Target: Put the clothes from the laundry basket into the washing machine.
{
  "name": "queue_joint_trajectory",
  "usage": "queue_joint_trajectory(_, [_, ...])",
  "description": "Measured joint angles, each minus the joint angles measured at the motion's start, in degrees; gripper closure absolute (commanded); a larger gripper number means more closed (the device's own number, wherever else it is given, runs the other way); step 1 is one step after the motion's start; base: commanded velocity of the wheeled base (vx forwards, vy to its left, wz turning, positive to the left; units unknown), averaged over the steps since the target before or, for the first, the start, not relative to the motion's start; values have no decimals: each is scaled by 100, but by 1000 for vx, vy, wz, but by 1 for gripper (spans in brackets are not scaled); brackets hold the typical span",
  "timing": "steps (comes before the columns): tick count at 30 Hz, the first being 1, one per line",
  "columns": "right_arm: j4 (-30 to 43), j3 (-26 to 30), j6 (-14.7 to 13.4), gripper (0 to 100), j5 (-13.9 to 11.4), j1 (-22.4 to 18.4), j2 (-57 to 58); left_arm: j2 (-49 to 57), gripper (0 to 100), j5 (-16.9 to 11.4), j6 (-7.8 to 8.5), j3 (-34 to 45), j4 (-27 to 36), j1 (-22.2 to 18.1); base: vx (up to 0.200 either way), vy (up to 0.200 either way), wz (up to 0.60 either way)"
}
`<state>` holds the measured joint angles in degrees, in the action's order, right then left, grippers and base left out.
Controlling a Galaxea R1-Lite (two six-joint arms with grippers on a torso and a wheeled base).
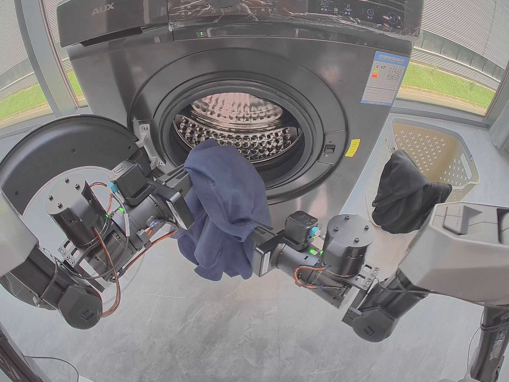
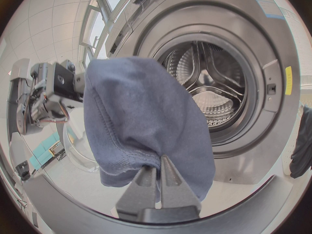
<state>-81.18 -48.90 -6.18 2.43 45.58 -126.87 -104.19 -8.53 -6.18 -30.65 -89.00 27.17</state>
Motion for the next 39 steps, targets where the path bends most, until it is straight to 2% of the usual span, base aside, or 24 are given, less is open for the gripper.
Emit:
queue_joint_trajectory(9, [40,783,-24,100,-7,-510,1130,1,100,-50,16,184,-1,27,0,0,0])
queue_joint_trajectory(10, [33,817,-24,100,-13,-560,1234,1,0,-63,22,268,0,46,0,0,0])
queue_joint_trajectory(19, [-90,783,-35,100,-43,-617,1701,-77,0,-85,49,833,-9,397,0,0,0])
queue_joint_trajectory(33, [-6,52,-17,100,-32,-344,1819,-820,0,-63,94,902,0,439,0,0,0])
queue_joint_trajectory(39, [306,-499,16,100,28,-325,1705,-925,0,-88,208,1036,0,540,0,0,0])
